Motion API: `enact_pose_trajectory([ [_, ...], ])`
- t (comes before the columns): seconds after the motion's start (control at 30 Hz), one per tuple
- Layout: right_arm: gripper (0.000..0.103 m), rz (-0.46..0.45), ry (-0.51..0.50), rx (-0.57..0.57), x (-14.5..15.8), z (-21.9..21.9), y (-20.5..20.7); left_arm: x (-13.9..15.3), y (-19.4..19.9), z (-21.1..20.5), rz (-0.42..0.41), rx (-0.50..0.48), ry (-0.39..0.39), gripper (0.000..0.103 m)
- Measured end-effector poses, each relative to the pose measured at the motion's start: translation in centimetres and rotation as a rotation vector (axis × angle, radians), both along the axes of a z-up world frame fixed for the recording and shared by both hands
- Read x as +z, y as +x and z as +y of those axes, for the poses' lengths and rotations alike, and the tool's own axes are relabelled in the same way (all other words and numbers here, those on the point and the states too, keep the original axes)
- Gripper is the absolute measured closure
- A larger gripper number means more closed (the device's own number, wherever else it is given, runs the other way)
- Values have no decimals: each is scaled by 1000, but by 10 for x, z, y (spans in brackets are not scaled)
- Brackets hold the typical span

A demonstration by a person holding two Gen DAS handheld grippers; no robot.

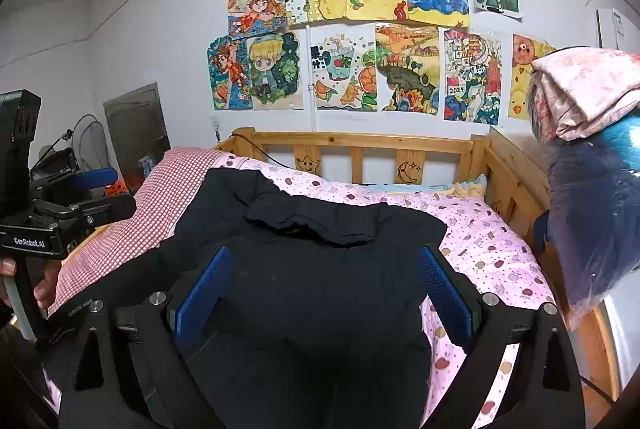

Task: Fold large clothes

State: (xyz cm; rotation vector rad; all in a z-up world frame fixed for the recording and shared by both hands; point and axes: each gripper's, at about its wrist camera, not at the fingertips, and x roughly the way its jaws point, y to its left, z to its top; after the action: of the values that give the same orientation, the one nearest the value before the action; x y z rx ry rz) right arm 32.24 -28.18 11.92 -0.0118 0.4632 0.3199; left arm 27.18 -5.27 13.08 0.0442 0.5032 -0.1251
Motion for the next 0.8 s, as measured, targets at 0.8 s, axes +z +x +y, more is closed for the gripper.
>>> enact_pose_trajectory([
  [0.8,11,-29,-38,16,-15,-11,-144,-39,-136,29,-8,-10,55,0],
])
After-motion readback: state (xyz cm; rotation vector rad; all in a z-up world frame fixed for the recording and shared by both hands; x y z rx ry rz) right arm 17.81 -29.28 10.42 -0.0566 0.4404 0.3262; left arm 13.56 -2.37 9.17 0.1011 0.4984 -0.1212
